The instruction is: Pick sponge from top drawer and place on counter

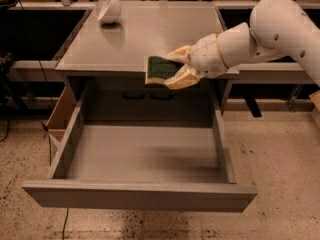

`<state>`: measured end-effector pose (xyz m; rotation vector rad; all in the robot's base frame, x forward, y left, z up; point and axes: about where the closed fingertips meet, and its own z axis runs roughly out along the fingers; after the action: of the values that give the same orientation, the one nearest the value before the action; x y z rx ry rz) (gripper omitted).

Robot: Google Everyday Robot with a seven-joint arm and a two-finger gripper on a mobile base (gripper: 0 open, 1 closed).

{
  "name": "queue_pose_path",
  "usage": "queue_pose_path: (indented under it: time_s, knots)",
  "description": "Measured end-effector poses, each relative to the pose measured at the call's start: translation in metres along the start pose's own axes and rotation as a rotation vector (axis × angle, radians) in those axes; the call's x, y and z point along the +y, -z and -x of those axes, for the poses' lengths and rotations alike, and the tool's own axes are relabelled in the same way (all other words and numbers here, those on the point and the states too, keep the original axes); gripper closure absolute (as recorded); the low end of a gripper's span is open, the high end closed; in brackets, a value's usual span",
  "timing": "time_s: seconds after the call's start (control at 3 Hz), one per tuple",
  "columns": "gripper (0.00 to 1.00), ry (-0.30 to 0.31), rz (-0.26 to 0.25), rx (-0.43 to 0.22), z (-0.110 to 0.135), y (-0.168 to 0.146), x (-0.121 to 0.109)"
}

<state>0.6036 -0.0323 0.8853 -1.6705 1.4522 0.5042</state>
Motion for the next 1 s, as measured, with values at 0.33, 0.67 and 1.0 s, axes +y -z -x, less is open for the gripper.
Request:
queue_pose_path:
  time_s: [0.33,0.67,1.0]
  knots:
    - [1.00,0.034,-0.076,-0.004,0.010,0.015,-0.031]
    - [1.00,0.065,-0.160,-0.012,0.014,0.016,-0.074]
    - [1.00,0.079,-0.203,-0.019,0.010,0.000,-0.112]
